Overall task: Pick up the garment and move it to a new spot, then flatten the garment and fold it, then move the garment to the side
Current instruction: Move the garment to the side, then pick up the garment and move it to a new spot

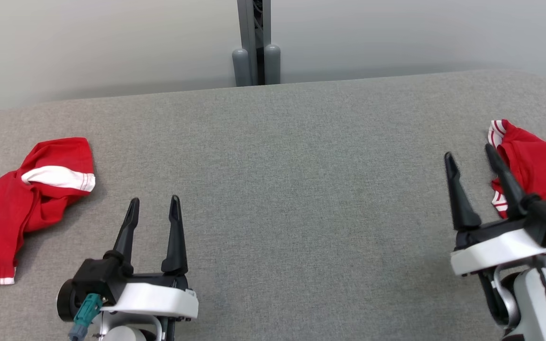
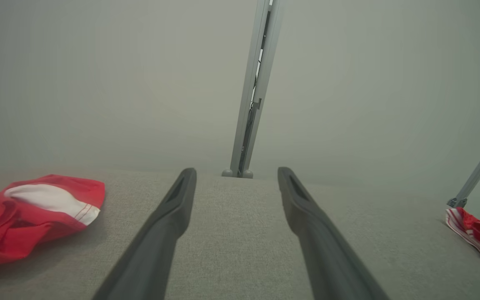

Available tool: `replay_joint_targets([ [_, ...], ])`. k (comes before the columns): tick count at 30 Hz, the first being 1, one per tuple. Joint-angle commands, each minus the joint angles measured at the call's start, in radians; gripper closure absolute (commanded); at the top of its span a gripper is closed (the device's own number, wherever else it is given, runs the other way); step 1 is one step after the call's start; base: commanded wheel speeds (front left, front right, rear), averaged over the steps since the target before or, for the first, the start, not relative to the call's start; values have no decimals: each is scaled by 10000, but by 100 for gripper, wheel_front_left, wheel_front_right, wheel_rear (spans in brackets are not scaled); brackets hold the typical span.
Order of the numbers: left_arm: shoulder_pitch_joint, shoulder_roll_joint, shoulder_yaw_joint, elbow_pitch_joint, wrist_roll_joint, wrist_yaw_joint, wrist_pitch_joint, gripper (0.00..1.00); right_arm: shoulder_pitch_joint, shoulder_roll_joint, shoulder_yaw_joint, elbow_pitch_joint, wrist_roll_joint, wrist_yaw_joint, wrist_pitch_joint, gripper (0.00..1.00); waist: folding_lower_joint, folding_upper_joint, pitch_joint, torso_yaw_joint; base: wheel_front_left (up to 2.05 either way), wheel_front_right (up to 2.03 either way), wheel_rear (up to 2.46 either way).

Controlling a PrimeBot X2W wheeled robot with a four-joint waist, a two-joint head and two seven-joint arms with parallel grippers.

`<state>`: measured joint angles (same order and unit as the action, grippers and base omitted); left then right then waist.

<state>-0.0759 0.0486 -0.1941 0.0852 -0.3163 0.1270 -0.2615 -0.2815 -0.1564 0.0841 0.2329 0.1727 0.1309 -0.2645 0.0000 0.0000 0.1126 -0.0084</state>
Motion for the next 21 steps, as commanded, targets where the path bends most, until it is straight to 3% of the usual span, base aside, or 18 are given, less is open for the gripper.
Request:
replay_joint_targets([
  [1,138,36,82,132,79,-48,-26,0,263,152,30,54,-111,-2,-14,0,0,0,-75,56,0,0,0],
  [8,313,36,102,293,-2,-105,-26,0,605,441,-117,175,-118,-2,-14,0,0,0,-238,178,0,0,0],
  [21,250,37,11,342,-7,-174,-26,0,571,405,-255,310,-306,-2,-14,0,0,0,-313,354,0,0,0],
])
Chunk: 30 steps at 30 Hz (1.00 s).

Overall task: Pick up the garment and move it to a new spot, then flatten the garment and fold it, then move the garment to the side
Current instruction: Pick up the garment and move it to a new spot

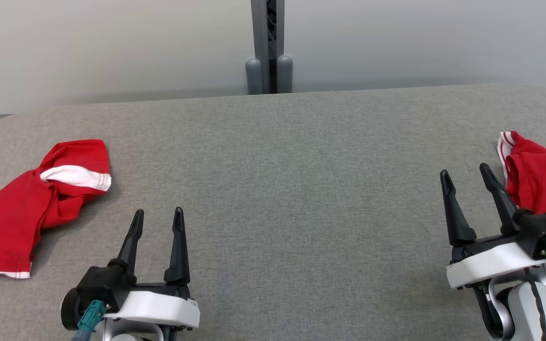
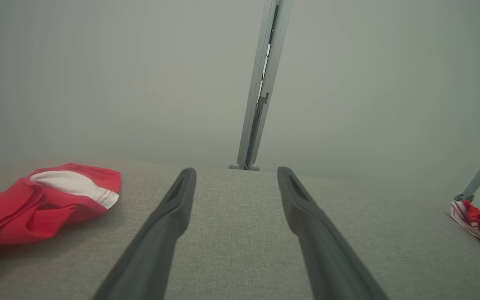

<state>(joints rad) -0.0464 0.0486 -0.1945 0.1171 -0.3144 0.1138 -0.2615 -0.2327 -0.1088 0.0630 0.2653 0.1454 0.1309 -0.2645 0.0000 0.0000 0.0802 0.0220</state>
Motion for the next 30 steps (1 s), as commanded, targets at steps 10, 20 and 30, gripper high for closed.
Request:
replay_joint_targets([
  [10,-132,37,23,-37,-9,16,-26,0,286,-100,337,-9,117,0,-14,0,0,0,125,1485,0,0,0],
  [20,268,37,454,-57,170,-103,-26,0,399,-141,848,69,322,-2,-14,0,0,0,-156,3535,0,0,0],
  [30,729,37,843,-138,346,-257,-26,0,587,27,1432,247,428,-2,-14,0,0,0,-534,4836,0,0,0],
])
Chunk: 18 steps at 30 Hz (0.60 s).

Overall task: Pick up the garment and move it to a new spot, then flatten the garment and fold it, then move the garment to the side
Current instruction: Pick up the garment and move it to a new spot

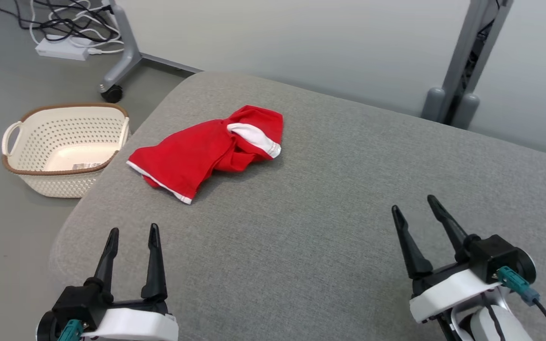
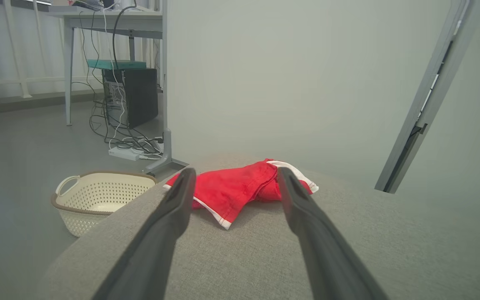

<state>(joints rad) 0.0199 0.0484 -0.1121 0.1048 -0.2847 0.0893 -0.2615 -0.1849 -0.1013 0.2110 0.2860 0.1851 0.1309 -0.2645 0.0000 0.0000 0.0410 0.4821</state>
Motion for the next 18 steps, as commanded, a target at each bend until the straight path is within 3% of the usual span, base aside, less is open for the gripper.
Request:
replay_joint_targets([
  [1,145,41,80,-62,35,4,-26,0,42,-27,70,61,51,-2,-14,0,0,0,-126,271,0,0,0],
  [10,451,39,323,-636,-161,356,-26,0,-585,-204,997,406,387,-2,-14,0,0,0,61,445,0,0,0],
  [18,553,39,455,-761,-182,413,-26,0,-818,-241,1252,653,622,-2,-14,0,0,0,59,455,0,0,0],
])
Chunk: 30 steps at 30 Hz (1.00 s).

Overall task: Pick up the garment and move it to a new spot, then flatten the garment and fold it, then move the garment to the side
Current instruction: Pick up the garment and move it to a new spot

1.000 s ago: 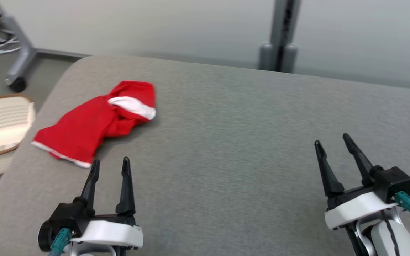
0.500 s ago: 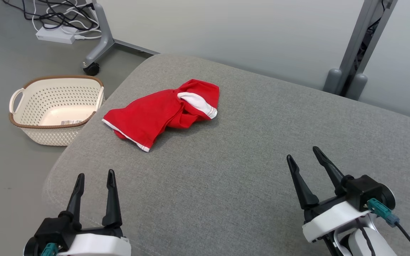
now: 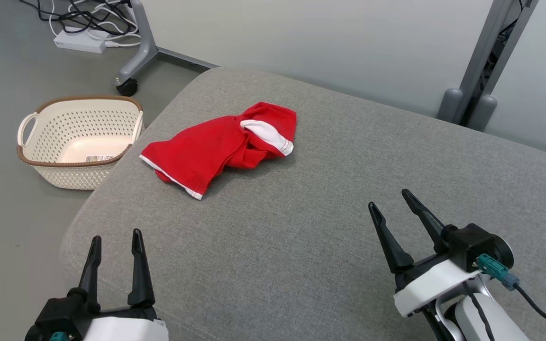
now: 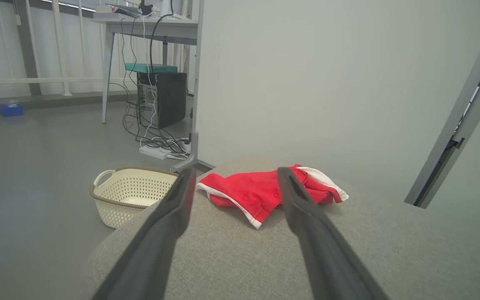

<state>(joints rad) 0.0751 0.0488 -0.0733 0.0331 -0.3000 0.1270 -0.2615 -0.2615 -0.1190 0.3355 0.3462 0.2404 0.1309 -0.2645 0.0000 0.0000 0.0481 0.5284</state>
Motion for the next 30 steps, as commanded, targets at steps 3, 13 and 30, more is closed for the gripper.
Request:
replay_joint_targets([
  [3,-21,34,24,-61,12,55,-24,0,53,-65,-123,52,97,-2,-14,0,0,0,-46,-36,0,0,0],
  [13,-523,31,235,297,-537,-200,-24,0,269,-375,-638,-290,-169,-2,-14,0,0,0,328,-79,0,0,0],
  [30,-5486,1232,-431,3969,-332,-1918,2018,0,-782,-1685,-1340,-2494,-17,0,1093,0,0,0,2756,-981,0,0,0],
])
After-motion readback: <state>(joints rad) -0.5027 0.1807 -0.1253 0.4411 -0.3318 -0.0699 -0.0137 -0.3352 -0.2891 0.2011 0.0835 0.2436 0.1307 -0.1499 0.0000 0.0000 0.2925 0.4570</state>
